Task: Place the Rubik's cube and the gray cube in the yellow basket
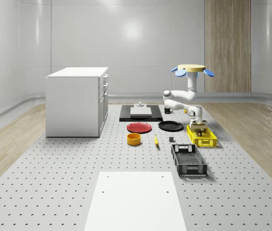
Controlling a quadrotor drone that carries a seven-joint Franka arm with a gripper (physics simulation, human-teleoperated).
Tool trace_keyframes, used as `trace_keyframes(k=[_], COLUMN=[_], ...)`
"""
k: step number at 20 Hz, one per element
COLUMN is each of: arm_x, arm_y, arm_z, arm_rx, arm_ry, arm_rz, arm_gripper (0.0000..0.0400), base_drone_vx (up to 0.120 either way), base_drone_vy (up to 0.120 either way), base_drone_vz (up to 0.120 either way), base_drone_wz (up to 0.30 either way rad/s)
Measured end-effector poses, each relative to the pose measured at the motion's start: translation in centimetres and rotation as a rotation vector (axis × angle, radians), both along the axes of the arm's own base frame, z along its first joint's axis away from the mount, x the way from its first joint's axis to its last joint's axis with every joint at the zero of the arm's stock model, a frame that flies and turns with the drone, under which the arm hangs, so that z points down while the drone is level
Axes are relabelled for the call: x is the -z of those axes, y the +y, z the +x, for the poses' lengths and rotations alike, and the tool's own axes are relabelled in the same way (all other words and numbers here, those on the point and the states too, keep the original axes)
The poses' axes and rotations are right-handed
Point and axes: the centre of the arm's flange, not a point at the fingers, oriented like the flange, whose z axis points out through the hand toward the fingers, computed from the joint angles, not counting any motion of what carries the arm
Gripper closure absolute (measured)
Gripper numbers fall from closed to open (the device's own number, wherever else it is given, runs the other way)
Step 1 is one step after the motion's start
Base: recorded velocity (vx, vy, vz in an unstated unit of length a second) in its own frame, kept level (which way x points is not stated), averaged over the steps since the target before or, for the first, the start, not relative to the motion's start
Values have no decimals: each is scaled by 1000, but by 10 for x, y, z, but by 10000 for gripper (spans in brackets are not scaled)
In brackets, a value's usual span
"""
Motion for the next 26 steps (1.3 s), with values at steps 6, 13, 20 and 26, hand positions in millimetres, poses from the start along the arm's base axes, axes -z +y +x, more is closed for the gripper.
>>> trace_keyframes(k=[6,13,20,26], arm_x=[24,59,79,84], arm_y=[0,0,0,0], arm_z=[0,0,0,0], arm_rx=[0,0,0,0], arm_ry=[0,0,0,0], arm_rz=[0,0,0,0], arm_gripper=[2,0,0,0], base_drone_vx=[0,0,0,0], base_drone_vy=[0,0,-74,-120], base_drone_vz=[0,0,0,0], base_drone_wz=[0,0,0,0])
